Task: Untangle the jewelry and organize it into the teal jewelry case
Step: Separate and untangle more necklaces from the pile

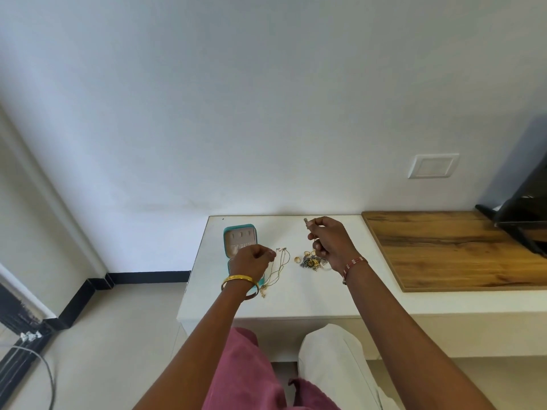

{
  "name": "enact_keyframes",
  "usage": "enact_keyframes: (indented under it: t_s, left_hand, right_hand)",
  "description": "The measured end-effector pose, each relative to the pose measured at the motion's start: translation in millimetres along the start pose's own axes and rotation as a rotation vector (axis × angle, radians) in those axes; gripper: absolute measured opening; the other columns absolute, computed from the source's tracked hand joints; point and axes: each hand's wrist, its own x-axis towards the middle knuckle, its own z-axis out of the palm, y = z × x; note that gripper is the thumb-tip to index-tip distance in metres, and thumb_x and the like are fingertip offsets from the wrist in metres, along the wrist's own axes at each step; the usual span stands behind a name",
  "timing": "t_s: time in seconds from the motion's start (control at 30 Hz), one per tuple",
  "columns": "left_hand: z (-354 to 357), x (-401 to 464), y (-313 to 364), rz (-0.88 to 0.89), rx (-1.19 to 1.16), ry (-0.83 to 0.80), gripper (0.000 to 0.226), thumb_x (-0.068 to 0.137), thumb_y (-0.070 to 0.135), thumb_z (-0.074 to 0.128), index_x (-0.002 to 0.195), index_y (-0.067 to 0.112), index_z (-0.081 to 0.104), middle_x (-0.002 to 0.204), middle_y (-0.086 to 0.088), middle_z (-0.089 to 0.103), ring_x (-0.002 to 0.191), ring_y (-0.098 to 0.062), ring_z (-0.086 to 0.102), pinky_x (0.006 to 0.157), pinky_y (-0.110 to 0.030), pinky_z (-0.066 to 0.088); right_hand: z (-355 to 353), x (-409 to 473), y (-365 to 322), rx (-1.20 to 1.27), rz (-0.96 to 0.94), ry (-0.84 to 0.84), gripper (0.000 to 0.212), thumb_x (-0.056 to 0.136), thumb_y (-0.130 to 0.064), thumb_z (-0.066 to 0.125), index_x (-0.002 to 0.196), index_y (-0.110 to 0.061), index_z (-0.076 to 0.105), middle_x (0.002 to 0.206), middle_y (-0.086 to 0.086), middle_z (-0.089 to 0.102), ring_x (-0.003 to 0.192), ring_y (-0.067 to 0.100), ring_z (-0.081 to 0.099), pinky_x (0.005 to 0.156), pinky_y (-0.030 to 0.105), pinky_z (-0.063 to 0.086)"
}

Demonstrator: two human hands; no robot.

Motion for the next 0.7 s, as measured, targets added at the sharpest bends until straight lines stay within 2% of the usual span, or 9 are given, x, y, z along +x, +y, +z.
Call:
enact_keyframes:
  t_s: [0.17,0.23,0.27,0.37,0.47,0.53,0.63,0.7]
  left_hand:
    - [15.6,-8.3,16.0,0.024,-0.100,-0.183,0.034,0.089,0.011,0.053,0.123,0.009,0.054,0.117,-0.009,0.062,0.099,-0.017,0.056,0.092,-0.028,0.043]
    - [22.5,-10.6,21.0,-0.020,-0.238,-0.244,0.038,0.089,0.006,0.052,0.126,0.010,0.051,0.118,-0.010,0.062,0.106,-0.019,0.056,0.093,-0.029,0.042]
    - [24.5,-11.2,22.5,-0.057,-0.335,-0.260,0.036,0.088,0.003,0.051,0.122,0.012,0.053,0.113,-0.008,0.064,0.105,-0.020,0.056,0.093,-0.031,0.042]
    - [23.1,-11.9,26.2,-0.165,-0.608,-0.270,0.027,0.084,-0.006,0.048,0.096,0.015,0.059,0.080,-0.002,0.070,0.091,-0.022,0.062,0.090,-0.034,0.045]
    - [16.7,-11.9,29.5,-0.237,-0.766,-0.242,0.023,0.084,-0.009,0.044,0.084,0.008,0.059,0.057,-0.006,0.067,0.062,-0.021,0.065,0.078,-0.033,0.050]
    - [13.7,-13.3,31.6,-0.309,-0.833,-0.223,0.020,0.086,-0.005,0.044,0.076,0.006,0.058,0.054,-0.009,0.059,0.050,-0.021,0.055,0.065,-0.032,0.049]
    - [11.5,-13.0,31.0,-0.402,-0.824,-0.258,0.019,0.087,0.011,0.050,0.069,0.008,0.054,0.049,-0.005,0.045,0.040,-0.013,0.032,0.046,-0.020,0.034]
    - [9.4,-10.0,28.3,-0.439,-0.764,-0.311,0.023,0.088,0.022,0.052,0.069,0.010,0.055,0.045,-0.001,0.041,0.032,-0.008,0.025,0.041,-0.014,0.026]
  right_hand:
    - [7.8,-8.6,-2.7,-0.105,0.000,-0.185,0.008,0.088,-0.013,0.061,0.081,-0.011,0.058,0.068,0.005,0.050,0.036,0.006,0.034,0.039,0.016,0.023]
    - [10.6,-11.3,-2.6,-0.143,-0.030,-0.220,0.007,0.086,-0.010,0.062,0.080,-0.010,0.060,0.066,0.004,0.051,0.037,0.007,0.035,0.038,0.016,0.024]
    - [11.4,-12.4,-2.5,-0.176,-0.055,-0.223,0.006,0.085,-0.009,0.063,0.080,-0.009,0.061,0.064,0.004,0.051,0.038,0.007,0.036,0.037,0.015,0.025]
    - [10.2,-13.3,-1.6,-0.321,-0.146,-0.208,0.006,0.083,-0.010,0.066,0.079,-0.007,0.063,0.059,0.005,0.049,0.035,0.006,0.035,0.036,0.014,0.026]
    - [7.3,-11.2,0.0,-0.417,-0.235,-0.190,0.010,0.080,-0.011,0.070,0.075,-0.006,0.063,0.050,-0.001,0.044,0.037,0.011,0.031,0.036,0.015,0.026]
    - [7.4,-10.0,1.1,-0.458,-0.260,-0.186,0.012,0.078,-0.012,0.072,0.077,-0.004,0.064,0.045,-0.004,0.041,0.040,0.013,0.029,0.037,0.016,0.025]
    - [9.8,-9.8,2.4,-0.491,-0.225,-0.249,0.013,0.079,-0.014,0.071,0.080,-0.004,0.063,0.052,0.005,0.043,0.042,0.014,0.030,0.037,0.016,0.025]
    - [9.7,-10.1,3.5,-0.512,-0.201,-0.286,0.012,0.081,-0.016,0.070,0.077,-0.009,0.061,0.056,0.008,0.044,0.042,0.014,0.032,0.037,0.016,0.026]
